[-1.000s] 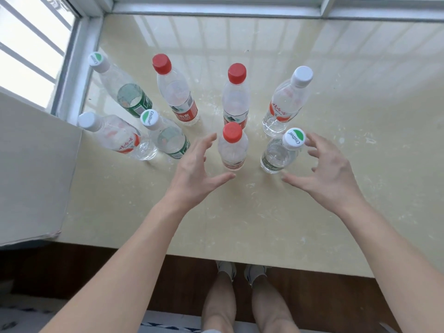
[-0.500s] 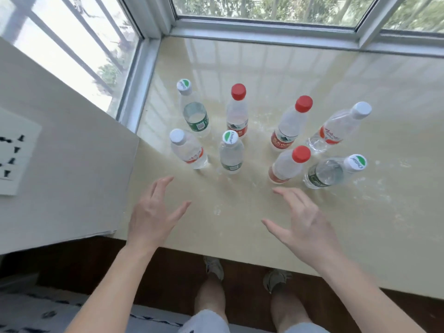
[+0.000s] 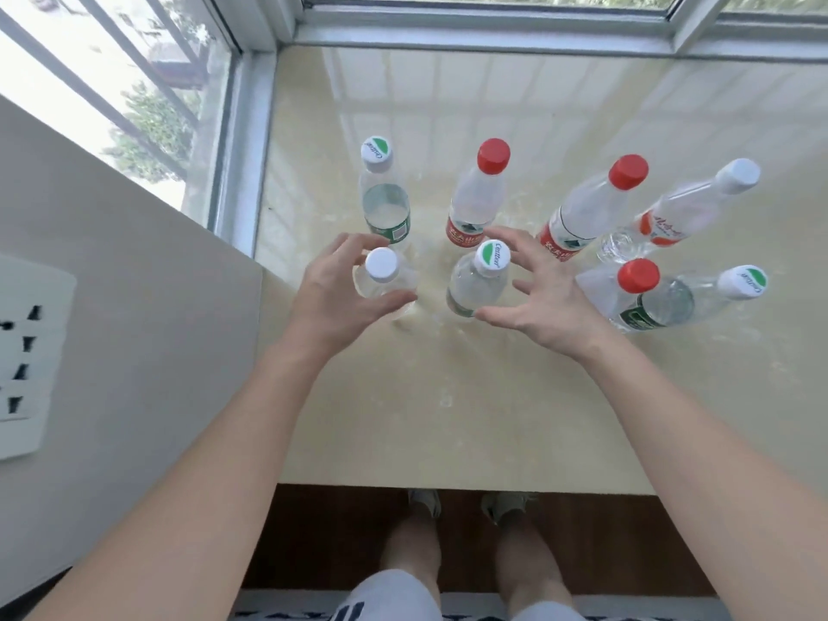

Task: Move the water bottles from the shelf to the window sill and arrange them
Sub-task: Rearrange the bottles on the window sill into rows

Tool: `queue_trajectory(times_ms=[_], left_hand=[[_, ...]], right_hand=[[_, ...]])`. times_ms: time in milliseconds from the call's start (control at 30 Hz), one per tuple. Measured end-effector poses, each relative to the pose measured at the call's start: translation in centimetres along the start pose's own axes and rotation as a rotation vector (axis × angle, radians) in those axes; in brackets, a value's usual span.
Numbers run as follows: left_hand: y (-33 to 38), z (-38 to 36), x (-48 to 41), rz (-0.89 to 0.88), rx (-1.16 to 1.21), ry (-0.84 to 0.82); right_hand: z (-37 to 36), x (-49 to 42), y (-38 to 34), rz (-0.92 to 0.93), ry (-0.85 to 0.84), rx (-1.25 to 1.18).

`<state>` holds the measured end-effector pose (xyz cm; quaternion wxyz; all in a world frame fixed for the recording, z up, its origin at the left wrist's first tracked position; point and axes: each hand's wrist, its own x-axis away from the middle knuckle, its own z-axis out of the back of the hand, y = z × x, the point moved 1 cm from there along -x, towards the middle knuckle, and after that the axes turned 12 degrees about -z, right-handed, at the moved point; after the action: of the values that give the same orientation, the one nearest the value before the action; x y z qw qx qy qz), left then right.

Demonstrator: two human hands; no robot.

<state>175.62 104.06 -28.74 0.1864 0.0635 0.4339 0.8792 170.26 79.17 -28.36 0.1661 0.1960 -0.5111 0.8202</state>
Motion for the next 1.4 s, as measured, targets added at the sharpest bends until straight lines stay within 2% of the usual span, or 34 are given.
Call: queue_trajectory(times_ms=[100,267,433,700,967,1133,1300,1400], left_hand=[[-0.4,0.3,-0.4,-0.004,0.055,-0.018],[-0.7,1.2,-0.6,-0.001,0.088,-0.136],[-0.6,1.5,-0.6,-0.033,0.115,-0.204],[-0.5,1.5,-0.4,-0.075,0.081,-0.189],[-0.6,1.9,-0.8,-0.087,0.085,-0.272],[-0.6,1.8,-0.7,-0.077,0.082,-0.256],[-0.6,2.2,-0.2,-0.036,0.016,-0.292],[-0.6,3.4,0.2,0.002,-0.092,-0.344]], right_hand=[[-0.5,-0.1,0.1,0.014,0.041,-0.007],[-1.6,-0.2,0.6,0.032,0.216,0.032],[-2.5,-0.7,1.0,0.008,0.347,0.183],[-2.9,-1.0,1.4,-0.028,0.317,0.203],[-3.6,-0.1,0.5,-0.102,0.339,0.283],[-3.6,0.1,0.2,-0.127,0.325,0.255],[-2.1,1.1,0.0,-0.183,0.202,0.282],[0.0,2.0,-0.7,-0.217,0.183,0.3]])
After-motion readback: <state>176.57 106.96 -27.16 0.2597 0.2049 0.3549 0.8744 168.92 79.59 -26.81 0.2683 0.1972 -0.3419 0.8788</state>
